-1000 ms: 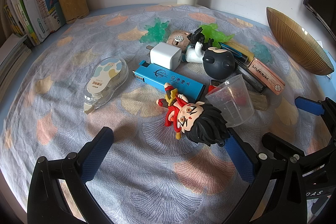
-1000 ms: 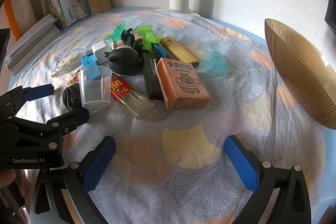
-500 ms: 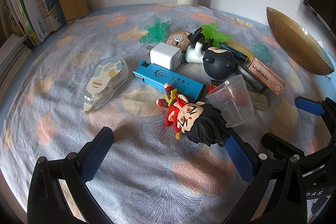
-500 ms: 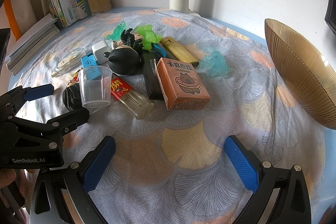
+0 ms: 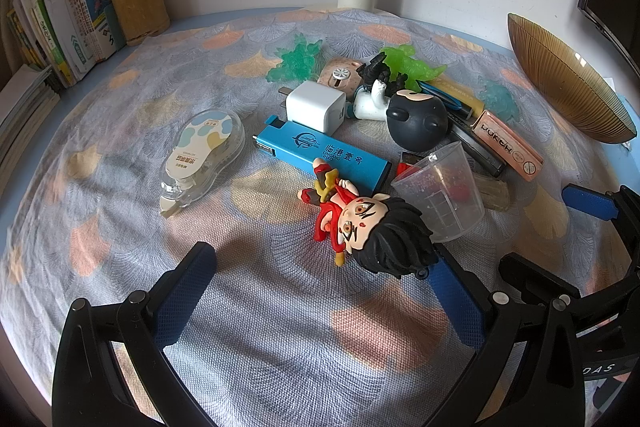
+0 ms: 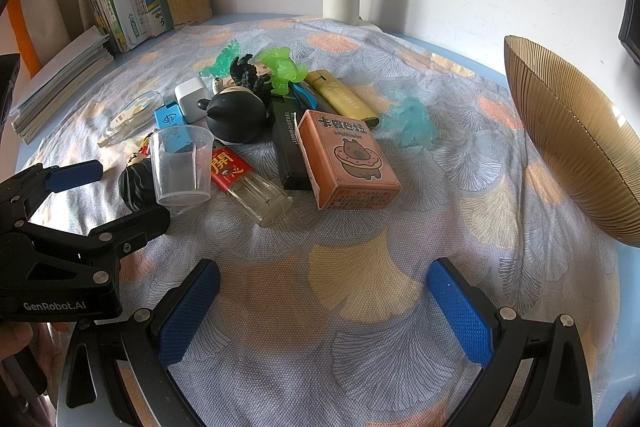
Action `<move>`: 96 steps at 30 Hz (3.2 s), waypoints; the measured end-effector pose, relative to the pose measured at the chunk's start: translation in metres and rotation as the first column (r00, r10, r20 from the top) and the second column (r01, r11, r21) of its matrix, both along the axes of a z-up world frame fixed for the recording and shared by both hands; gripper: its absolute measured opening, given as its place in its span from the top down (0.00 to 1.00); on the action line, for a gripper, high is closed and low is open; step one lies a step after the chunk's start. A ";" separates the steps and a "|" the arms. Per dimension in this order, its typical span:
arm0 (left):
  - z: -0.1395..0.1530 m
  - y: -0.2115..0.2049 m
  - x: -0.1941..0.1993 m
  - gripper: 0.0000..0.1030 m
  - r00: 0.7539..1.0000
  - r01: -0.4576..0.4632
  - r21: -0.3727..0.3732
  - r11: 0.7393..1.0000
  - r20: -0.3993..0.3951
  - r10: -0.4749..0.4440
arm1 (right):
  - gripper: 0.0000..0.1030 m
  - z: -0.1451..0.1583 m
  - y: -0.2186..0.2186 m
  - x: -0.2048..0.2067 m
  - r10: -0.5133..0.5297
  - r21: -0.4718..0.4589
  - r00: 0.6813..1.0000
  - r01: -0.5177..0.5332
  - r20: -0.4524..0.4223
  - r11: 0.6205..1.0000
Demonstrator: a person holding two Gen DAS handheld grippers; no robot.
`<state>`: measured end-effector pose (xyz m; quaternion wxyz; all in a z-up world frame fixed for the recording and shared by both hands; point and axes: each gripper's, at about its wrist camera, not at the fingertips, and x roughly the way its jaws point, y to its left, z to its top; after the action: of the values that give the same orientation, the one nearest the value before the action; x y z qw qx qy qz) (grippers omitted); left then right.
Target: Organize rigid objects
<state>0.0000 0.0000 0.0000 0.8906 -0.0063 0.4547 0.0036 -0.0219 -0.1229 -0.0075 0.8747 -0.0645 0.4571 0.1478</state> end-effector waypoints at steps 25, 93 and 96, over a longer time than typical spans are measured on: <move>0.040 0.025 -0.019 0.01 0.998 -0.012 -0.038 0.999 0.055 0.014 | 0.01 0.024 -0.019 -0.012 0.006 0.125 0.998 -0.014 0.062 0.992; 0.103 -0.196 0.149 0.56 0.894 0.437 -0.265 0.860 0.232 -0.383 | 0.61 0.078 -0.242 0.101 -0.388 0.433 0.921 0.343 0.016 0.833; 0.093 -0.217 0.149 0.56 0.883 0.464 -0.259 0.847 0.216 -0.417 | 0.61 0.074 -0.256 0.099 -0.402 0.420 0.915 0.361 0.011 0.832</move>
<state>0.1494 -0.2170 0.0934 0.8877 -0.0382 0.3701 -0.2714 0.0770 -0.3785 0.0666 0.9018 0.2056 0.3755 0.0592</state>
